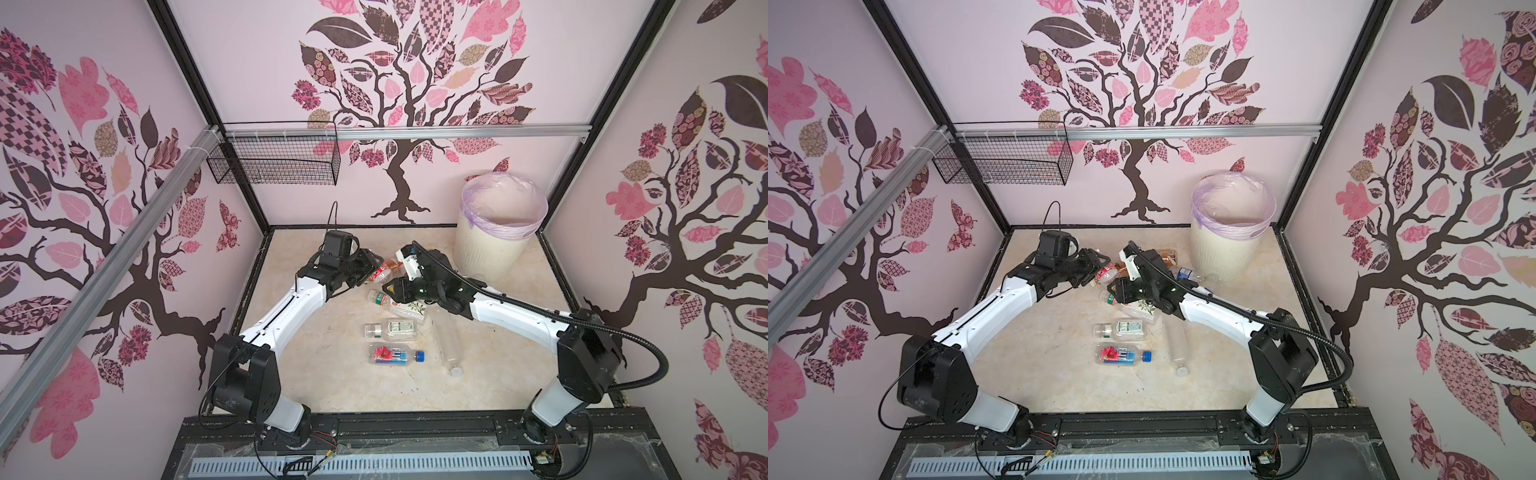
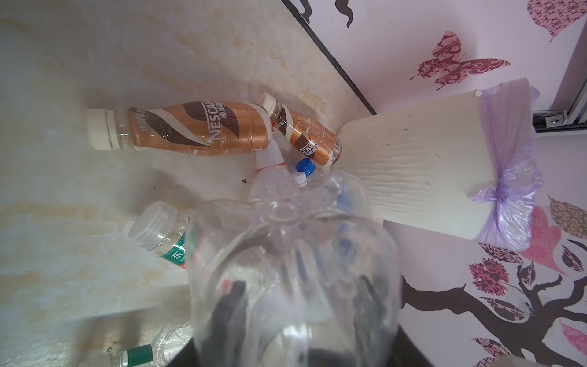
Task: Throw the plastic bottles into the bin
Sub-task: 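Carry the clear bottle toward the bin with the right gripper while the left gripper withdraws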
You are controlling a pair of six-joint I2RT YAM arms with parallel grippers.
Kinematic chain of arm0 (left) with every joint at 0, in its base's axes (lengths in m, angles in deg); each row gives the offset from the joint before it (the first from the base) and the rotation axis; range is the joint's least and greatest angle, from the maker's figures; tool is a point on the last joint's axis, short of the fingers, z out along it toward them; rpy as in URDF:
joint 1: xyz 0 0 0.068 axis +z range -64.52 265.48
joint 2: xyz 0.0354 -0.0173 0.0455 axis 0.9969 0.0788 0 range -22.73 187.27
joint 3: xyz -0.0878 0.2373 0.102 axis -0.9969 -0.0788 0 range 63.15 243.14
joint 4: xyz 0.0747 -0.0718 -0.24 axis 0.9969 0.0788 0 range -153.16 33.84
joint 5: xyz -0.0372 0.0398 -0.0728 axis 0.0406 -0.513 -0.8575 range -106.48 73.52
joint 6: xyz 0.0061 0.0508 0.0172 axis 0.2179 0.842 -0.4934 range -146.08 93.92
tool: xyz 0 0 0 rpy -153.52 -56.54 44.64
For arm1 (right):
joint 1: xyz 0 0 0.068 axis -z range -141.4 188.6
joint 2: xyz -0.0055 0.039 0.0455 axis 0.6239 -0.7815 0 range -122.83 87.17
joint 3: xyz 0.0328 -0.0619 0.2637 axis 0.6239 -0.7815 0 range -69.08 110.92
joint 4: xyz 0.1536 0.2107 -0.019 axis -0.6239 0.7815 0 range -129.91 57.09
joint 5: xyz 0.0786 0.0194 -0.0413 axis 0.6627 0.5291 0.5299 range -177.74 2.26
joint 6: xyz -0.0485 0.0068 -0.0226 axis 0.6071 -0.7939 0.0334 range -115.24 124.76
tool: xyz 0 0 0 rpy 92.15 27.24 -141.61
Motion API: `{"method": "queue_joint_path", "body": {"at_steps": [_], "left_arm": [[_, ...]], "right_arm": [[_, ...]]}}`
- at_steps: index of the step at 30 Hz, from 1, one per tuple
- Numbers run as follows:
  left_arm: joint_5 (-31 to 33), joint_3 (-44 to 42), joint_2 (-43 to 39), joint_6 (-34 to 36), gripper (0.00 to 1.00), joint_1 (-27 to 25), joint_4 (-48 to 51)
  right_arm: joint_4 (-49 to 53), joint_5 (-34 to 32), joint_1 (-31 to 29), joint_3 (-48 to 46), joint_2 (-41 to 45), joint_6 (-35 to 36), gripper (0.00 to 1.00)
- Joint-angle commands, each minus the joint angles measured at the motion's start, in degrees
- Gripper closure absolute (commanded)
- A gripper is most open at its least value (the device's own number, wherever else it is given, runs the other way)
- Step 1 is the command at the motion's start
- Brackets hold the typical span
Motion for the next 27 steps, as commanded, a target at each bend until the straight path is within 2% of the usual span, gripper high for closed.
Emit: {"method": "queue_joint_path", "body": {"at_steps": [1, 7, 10, 18, 25, 27], "left_arm": [[-0.12, 0.24, -0.81, -0.05, 0.49, -0.28, -1.04], [-0.39, -0.19, -0.81, -0.27, 0.49, -0.3, -1.07], [-0.48, -0.37, -1.06, -0.09, 0.45, -0.33, -1.16], [1.13, 3.08, -2.45, 1.64, 0.17, 0.42, 1.62], [-0.35, 6.4, -5.26, 2.51, 0.02, 6.06, 4.59], [-0.97, 6.57, -6.51, 3.2, 0.02, 7.48, 4.55]], "right_arm": [[-0.99, -0.24, 0.23, 0.42, -1.02, -0.22, 0.5], [-0.92, -0.67, 0.19, 0.49, -0.88, -0.32, 0.64], [-0.81, -0.69, 0.23, 0.64, -0.64, -0.47, 0.71], [2.23, -3.55, 0.49, 2.5, 1.22, 1.66, 0.77], [8.39, -6.39, 4.57, 6.15, 3.93, 3.8, 0.78], [11.43, -7.54, 6.94, 8.33, 5.65, 4.65, 0.78]]}}
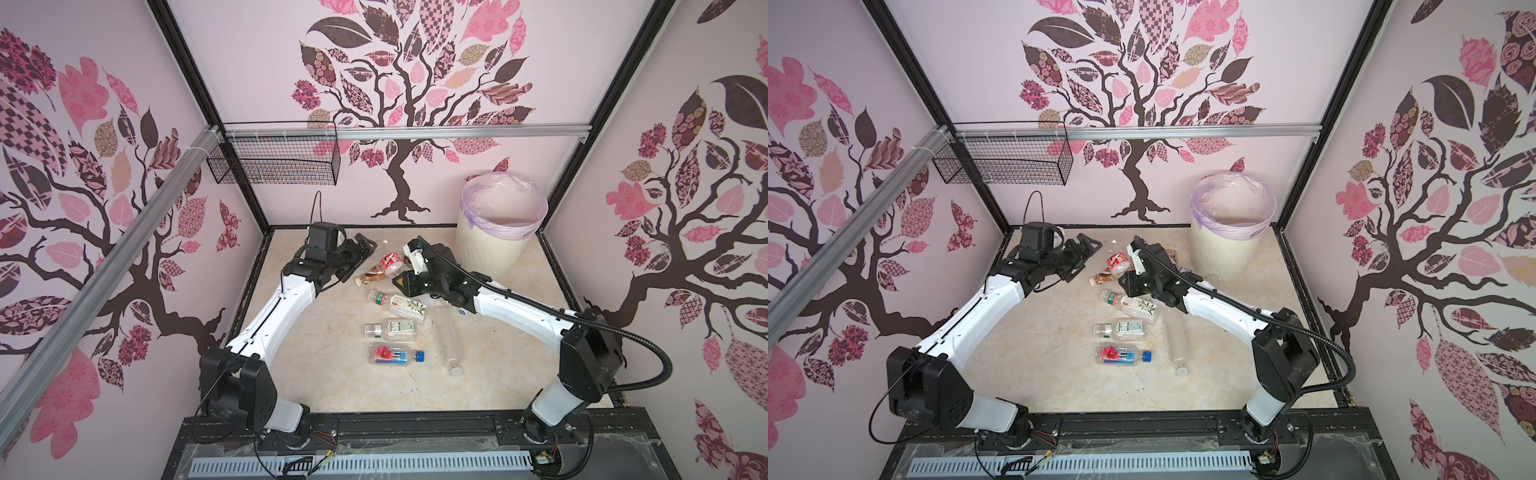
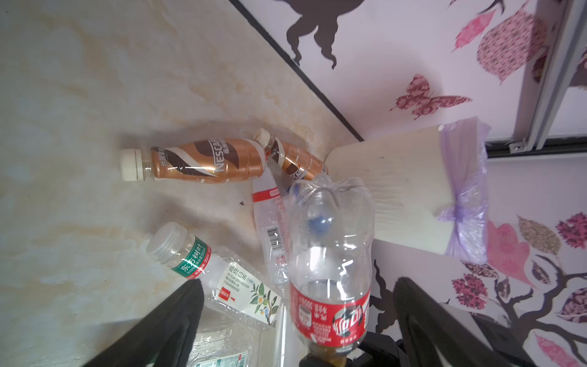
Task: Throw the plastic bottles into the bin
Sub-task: 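Carry the clear bottle toward the bin with the right gripper while the left gripper withdraws, then open the right gripper over the bin to drop the clear bottle, then lower the left gripper onto the Nescafe coffee bottle while the right gripper returns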
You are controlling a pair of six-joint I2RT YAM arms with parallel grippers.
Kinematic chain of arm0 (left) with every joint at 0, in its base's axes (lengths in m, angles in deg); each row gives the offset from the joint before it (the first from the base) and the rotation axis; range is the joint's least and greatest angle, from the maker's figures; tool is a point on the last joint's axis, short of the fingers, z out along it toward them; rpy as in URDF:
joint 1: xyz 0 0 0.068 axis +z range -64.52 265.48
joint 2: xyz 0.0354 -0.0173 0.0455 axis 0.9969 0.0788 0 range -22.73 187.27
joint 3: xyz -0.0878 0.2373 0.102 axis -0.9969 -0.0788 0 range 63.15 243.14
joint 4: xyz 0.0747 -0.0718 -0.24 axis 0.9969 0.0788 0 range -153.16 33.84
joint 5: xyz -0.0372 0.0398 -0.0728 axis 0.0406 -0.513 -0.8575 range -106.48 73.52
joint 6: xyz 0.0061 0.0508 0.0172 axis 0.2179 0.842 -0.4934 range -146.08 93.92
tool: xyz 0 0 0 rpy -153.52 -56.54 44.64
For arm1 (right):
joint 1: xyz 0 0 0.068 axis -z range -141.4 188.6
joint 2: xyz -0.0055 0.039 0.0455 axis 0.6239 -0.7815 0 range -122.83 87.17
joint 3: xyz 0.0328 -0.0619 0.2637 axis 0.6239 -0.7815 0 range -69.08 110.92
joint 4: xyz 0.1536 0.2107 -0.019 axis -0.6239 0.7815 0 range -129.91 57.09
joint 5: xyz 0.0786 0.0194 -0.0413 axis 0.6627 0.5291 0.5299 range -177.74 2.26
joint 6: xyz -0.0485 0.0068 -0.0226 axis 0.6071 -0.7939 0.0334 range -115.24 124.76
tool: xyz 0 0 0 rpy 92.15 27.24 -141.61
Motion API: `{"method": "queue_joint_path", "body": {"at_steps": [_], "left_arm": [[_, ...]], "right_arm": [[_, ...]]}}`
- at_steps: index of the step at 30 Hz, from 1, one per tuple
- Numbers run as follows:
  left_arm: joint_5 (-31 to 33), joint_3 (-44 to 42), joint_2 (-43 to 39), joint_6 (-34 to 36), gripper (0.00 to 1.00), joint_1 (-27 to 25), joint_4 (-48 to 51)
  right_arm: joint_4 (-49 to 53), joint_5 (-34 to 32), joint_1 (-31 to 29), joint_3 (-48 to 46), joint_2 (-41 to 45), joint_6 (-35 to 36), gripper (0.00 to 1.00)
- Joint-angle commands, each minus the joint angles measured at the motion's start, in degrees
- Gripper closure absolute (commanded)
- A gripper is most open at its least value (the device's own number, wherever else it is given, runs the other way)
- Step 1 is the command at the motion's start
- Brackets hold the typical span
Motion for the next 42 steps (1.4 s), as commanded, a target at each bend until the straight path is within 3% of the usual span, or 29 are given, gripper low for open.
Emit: {"method": "queue_joint_path", "body": {"at_steps": [1, 5, 10, 17, 21, 25, 27, 28, 29, 30, 35, 42], "left_arm": [[-1.29, 2.75, -2.83, 2.39, 0.02, 1.84, 0.84], [-3.77, 4.88, -3.09, 3.88, 0.02, 0.89, -0.31], [-2.17, 9.29, -2.32, 6.0, 0.02, -4.97, -1.63], [-1.89, 12.53, -0.64, 8.32, 0.02, -12.16, -4.14], [-1.75, 10.75, -0.9, 7.48, 0.02, -12.3, -4.71], [-1.41, 9.0, -1.88, 6.9, 0.02, -12.24, -4.36], [-1.18, 8.45, -2.34, 6.97, 0.02, -12.26, -3.92], [-1.09, 8.05, -2.57, 7.17, 0.02, -12.23, -3.67], [-1.03, 7.66, -2.89, 7.27, 0.02, -12.22, -3.41], [-0.88, 7.48, -3.01, 7.56, 0.02, -12.24, -3.11], [-0.07, 6.38, -3.06, 8.3, 0.02, -12.21, -2.66], [-1.62, 5.46, -1.62, 7.36, 0.02, -12.26, -3.64]], "right_arm": [[5.62, -3.6, 4.25, 5.66, 5.82, 2.45, 0.78], [10.91, -6.25, 10.12, 13.51, 9.44, 4.63, 0.78], [16.65, -11.53, 17.95, 27.23, 12.22, 7.3, 0.8], [19.61, -25.51, 18.7, 45.38, 12.78, 18.07, 0.81], [20.02, -30.17, 19.34, 45.57, 9.46, 21.07, 0.8], [20.91, -28.41, 23.52, 40.04, 4.79, 17.89, 0.79], [22.43, -25.89, 26.8, 39.16, 1.62, 14.66, 0.74], [24.19, -24.71, 28.21, 40.13, -0.2, 13.45, 0.65], [25.93, -24.64, 28.96, 41.95, -1.84, 12.7, 0.49], [27.17, -25.18, 29.02, 43.49, -2.49, 12.79, 0.42], [21.97, -24.53, 29.03, 41.71, 2.28, 13.07, 0.29], [24.75, -23.77, 29.02, 45.42, 2.64, 14.42, 0.2]]}}
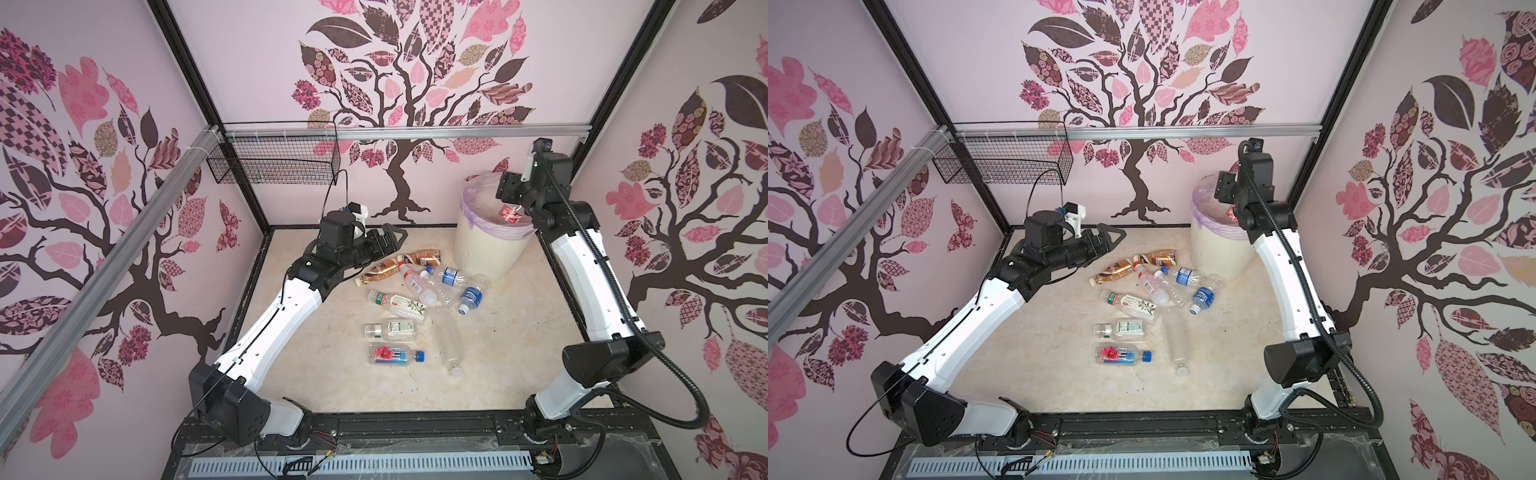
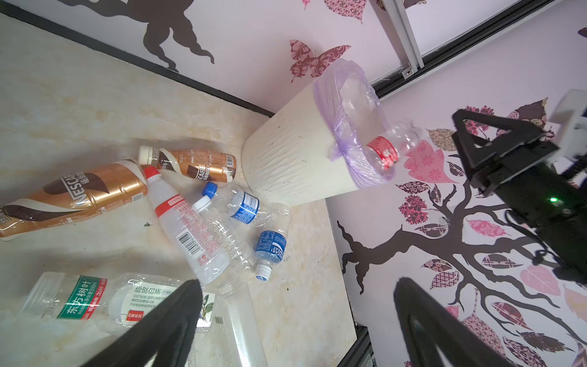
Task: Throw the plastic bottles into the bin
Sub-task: 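Lower the left gripper onto the Nescafe coffee bottle while the right gripper returns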
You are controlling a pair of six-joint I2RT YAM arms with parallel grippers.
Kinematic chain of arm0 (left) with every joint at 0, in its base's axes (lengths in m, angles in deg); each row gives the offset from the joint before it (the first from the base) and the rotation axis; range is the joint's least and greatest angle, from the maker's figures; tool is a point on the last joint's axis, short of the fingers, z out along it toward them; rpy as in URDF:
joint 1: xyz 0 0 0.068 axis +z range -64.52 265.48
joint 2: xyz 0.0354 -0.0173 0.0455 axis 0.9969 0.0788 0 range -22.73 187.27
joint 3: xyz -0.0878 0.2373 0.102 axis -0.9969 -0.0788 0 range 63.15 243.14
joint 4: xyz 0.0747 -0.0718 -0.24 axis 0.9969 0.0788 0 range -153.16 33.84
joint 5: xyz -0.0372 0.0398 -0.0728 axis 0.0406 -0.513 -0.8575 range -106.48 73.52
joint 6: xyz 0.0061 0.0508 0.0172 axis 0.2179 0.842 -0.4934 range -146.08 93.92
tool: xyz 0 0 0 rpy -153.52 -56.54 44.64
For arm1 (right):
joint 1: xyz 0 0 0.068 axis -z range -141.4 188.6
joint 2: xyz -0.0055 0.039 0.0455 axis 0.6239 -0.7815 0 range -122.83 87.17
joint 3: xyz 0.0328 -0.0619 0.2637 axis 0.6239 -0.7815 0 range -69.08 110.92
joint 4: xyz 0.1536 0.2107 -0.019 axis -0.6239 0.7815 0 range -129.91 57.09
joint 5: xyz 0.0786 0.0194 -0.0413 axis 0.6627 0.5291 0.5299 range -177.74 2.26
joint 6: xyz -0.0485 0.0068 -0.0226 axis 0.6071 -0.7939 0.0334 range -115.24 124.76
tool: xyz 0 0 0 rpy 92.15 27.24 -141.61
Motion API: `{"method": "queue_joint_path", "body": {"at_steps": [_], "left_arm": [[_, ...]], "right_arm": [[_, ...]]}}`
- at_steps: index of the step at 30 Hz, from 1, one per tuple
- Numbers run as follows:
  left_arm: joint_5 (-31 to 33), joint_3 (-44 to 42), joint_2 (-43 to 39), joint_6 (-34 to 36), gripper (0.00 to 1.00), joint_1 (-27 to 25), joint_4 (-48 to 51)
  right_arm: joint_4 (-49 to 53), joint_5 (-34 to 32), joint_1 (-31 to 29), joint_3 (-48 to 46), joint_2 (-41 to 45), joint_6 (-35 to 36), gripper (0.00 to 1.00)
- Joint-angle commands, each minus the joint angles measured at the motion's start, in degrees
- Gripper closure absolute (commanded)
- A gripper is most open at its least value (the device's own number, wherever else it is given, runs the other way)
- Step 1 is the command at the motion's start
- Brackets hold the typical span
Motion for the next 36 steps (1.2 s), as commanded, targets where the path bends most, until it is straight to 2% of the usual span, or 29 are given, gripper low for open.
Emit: {"method": "queue_joint_path", "body": {"at_steps": [1, 3, 6, 12, 18, 23, 28, 36], "left_arm": [[-0.57, -2.32, 0.16, 0.23, 0.02, 0.05, -0.88], [-0.4, -2.66, 0.0, 0.28, 0.02, 0.05, -0.58], [-0.05, -2.72, 0.24, 0.56, 0.02, 0.05, 1.36], [3.36, -1.68, 1.84, 1.45, 0.02, 0.37, 8.4], [1.57, -1.03, 5.27, 3.51, 0.02, 3.84, 13.28], [2.54, 1.15, 9.7, 8.45, 0.02, 7.73, 18.59], [7.46, 7.36, 17.57, 13.78, 0.02, 8.22, 23.59], [15.25, 19.98, 31.81, 23.14, 0.02, 7.77, 29.74]], "right_arm": [[-0.32, 0.96, -0.14, 1.75, 3.43, 0.23, 0.17], [-0.65, 1.85, -0.11, 1.36, 4.0, -0.28, 0.15], [-0.92, 4.24, -0.18, 0.22, 4.8, -1.64, 0.01], [-2.53, 10.24, -1.61, -4.38, 6.5, -4.84, 0.01], [-4.59, 9.55, -9.49, -11.53, 8.46, -3.53, 0.01], [-8.54, 12.16, -15.26, -20.53, 10.19, -6.26, 0.01], [-12.01, 13.4, -20.36, -27.05, 8.87, -8.41, 0.01], [-17.42, 21.52, -20.75, -36.44, 9.31, -13.64, 0.0]]}}
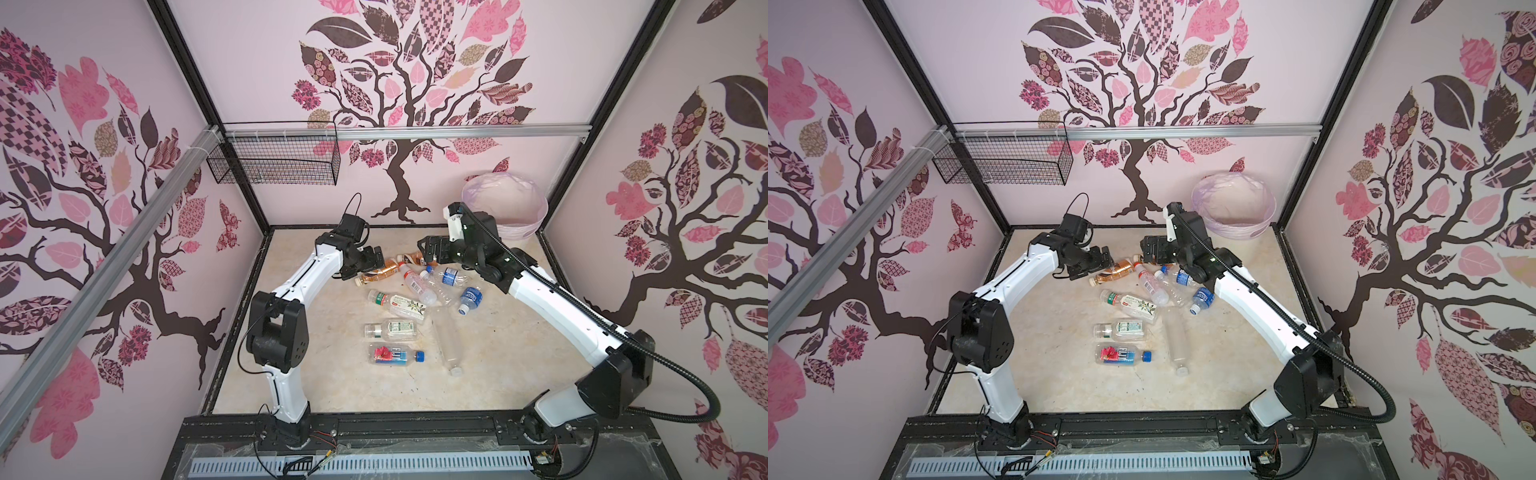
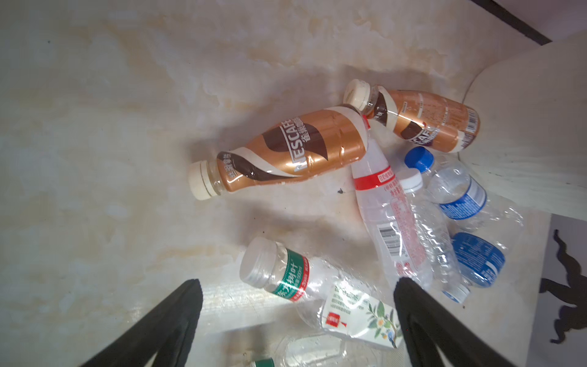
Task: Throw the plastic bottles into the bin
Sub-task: 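Lower the left gripper onto the Nescafe coffee bottle while the right gripper returns, then close the left gripper around the Nescafe coffee bottle's body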
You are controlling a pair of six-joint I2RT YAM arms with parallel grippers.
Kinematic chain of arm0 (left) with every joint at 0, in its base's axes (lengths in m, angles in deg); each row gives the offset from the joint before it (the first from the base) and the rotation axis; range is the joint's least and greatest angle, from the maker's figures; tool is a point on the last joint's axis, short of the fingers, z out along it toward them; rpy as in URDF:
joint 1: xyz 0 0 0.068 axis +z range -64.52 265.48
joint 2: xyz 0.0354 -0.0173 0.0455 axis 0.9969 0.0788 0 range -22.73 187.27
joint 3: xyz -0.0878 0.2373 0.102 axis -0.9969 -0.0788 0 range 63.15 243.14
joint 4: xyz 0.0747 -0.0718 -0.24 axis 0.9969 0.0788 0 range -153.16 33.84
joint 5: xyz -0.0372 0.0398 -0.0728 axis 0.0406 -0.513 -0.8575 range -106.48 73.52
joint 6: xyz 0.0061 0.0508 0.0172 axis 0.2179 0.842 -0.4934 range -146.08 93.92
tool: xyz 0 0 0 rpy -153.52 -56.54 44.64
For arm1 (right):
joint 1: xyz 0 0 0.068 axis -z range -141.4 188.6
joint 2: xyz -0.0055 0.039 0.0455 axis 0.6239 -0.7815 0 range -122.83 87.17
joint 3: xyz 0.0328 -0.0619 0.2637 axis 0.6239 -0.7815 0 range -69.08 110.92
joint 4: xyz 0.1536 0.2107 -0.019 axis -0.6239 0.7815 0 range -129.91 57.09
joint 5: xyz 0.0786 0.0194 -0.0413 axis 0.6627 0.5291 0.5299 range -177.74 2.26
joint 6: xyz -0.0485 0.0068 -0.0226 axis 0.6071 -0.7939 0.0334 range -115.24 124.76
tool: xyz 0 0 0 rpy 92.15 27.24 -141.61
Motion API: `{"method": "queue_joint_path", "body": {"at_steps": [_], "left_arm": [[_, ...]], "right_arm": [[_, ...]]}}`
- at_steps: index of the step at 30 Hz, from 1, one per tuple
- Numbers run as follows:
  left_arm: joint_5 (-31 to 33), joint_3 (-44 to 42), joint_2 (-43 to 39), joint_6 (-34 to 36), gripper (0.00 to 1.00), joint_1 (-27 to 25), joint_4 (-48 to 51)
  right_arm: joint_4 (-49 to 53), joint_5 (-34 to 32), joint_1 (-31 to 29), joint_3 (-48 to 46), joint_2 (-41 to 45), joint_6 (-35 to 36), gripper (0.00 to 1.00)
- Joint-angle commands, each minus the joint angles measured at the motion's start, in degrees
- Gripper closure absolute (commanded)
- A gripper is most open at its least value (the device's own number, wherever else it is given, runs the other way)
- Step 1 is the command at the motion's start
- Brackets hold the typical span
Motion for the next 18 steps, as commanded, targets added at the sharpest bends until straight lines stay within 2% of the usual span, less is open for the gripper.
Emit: {"method": "queue_joint_path", "body": {"at_steps": [1, 10, 18], "left_arm": [[4.47, 5.75, 3.92, 7.04, 0.02, -0.26, 2.99], [12.0, 14.47, 13.83, 20.16, 0.02, -1.57, 3.08], [8.79, 17.21, 17.04, 25.57, 0.02, -2.49, 1.41]], "right_arm": [[-3.18, 4.36, 0.13, -1.85, 1.72, -2.96, 0.01], [-4.82, 5.95, 0.19, -6.27, 2.74, -3.34, 0.01], [-5.71, 6.14, 0.16, -8.12, 2.4, -3.03, 0.01]]}}
